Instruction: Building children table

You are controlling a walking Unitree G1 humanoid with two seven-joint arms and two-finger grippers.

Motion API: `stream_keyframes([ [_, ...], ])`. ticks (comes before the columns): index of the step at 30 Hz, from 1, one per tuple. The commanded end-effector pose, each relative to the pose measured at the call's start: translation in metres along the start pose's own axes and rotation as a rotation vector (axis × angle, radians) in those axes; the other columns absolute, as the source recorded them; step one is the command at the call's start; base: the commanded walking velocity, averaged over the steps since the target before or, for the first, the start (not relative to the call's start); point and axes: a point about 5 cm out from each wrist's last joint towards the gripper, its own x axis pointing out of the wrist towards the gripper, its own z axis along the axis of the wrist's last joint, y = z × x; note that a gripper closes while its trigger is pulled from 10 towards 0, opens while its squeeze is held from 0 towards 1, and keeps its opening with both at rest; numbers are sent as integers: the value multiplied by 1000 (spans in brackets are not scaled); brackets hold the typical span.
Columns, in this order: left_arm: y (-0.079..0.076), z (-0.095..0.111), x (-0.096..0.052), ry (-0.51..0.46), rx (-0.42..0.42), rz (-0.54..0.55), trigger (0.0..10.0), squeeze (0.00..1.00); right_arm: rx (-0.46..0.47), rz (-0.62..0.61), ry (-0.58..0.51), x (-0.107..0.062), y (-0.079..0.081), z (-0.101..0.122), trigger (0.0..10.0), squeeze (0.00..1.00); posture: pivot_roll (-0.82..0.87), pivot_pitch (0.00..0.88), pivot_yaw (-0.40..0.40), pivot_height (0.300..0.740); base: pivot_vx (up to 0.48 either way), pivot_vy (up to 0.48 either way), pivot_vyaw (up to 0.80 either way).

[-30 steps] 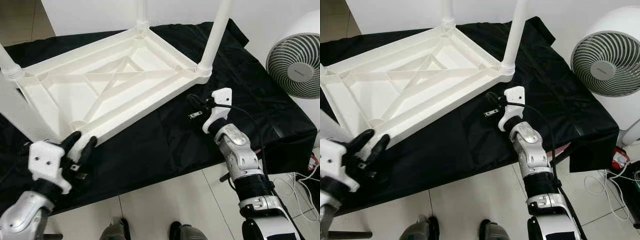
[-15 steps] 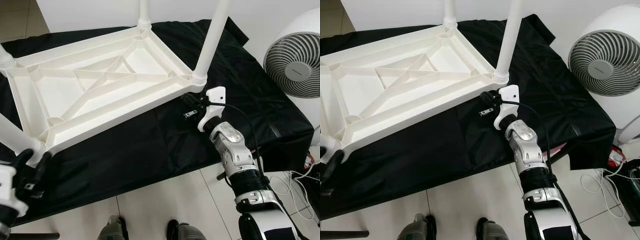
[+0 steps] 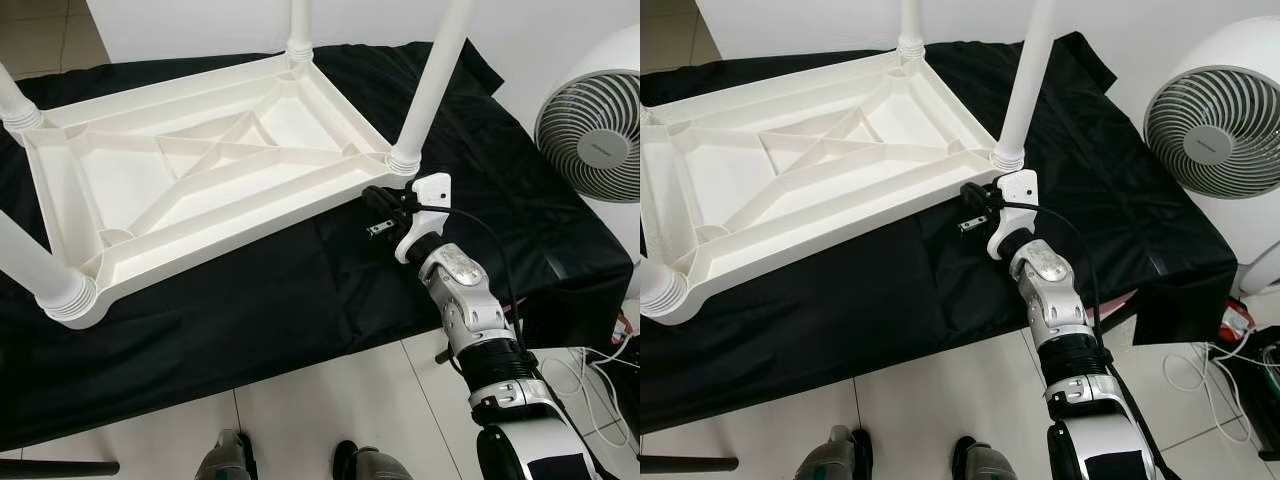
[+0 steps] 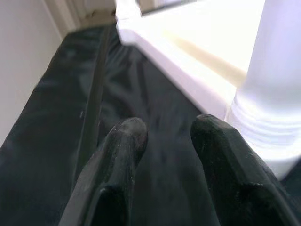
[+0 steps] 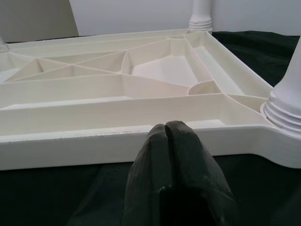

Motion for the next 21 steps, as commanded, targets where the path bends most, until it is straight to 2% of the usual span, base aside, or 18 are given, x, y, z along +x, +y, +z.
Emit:
stream_keyframes([
  [1, -4, 0, 13, -20, -17, 64, 10000, 0, 0, -38, 35, -2, -1, -9, 10000, 0, 154, 176, -20, 740, 0, 0, 0],
  [4, -16, 3, 29, -64, -70, 42, 10000, 0, -4, -75, 50, -1, -2, -11, 10000, 0, 154, 176, -20, 740, 0, 0, 0],
  [6, -19, 3, 32, -73, -82, 36, 10000, 0, -4, -82, 53, -1, -2, -12, 10000, 0, 154, 176, -20, 740, 0, 0, 0],
  [7, -28, 3, 38, -79, -97, 10, 10000, 0, -4, -99, 61, -1, -4, -13, 10000, 0, 141, 168, -17, 740, 0, 0, 0],
  [8, -46, 2, 51, -96, -124, -44, 10000, 0, -3, -138, 87, -2, -6, -16, 10000, 0, 130, 165, -14, 740, 0, 0, 0],
  [10, -46, 2, 51, -96, -124, -44, 10000, 0, -3, -138, 87, -2, -6, -16, 10000, 0, 130, 165, -14, 740, 0, 0, 0],
  [15, -66, 6, 65, -128, -163, -109, 10000, 0, -1, -174, 115, -6, -7, -22, 10000, 0, 101, 157, -8, 740, 0, 0, 0],
  [19, -77, 8, 68, -136, -179, -149, 10000, 0, 4, -241, 151, -8, -14, -28, 10000, 0, 96, 153, -7, 740, 0, 0, 0],
  [21, -90, 10, 68, -137, -174, -201, 10000, 0, 7, -321, 177, -8, -24, -30, 10000, 0, 96, 151, -9, 740, 0, 0, 0],
])
